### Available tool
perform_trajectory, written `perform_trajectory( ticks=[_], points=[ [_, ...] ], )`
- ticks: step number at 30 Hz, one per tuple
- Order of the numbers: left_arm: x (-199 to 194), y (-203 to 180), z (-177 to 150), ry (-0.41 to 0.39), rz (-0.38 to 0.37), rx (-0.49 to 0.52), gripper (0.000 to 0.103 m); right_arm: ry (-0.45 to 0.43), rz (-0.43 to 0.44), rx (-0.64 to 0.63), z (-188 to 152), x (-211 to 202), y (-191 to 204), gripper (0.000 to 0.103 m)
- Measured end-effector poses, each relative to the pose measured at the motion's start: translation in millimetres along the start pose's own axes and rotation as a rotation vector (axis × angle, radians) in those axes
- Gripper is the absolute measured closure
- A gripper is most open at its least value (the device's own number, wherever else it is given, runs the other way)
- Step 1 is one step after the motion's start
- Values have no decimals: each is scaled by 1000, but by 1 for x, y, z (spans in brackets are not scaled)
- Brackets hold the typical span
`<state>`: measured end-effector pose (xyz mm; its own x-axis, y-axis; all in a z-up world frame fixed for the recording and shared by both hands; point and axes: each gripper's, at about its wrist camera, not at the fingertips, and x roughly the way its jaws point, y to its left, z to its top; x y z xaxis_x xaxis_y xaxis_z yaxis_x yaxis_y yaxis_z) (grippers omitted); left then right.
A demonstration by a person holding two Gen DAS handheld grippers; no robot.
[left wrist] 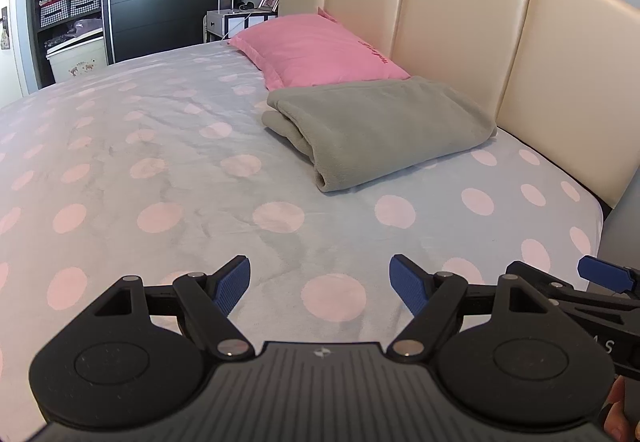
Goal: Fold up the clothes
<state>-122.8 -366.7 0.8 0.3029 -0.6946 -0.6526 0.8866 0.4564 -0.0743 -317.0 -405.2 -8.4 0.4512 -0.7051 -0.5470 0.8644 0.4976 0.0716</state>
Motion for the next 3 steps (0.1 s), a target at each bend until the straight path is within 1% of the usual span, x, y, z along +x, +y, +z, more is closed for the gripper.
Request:
perform_trajectory(
  ticks=[3],
  points=[
    [-2,0,-1,-7,0,1,27,0,0,-1,1,0,-1,12]
  ],
)
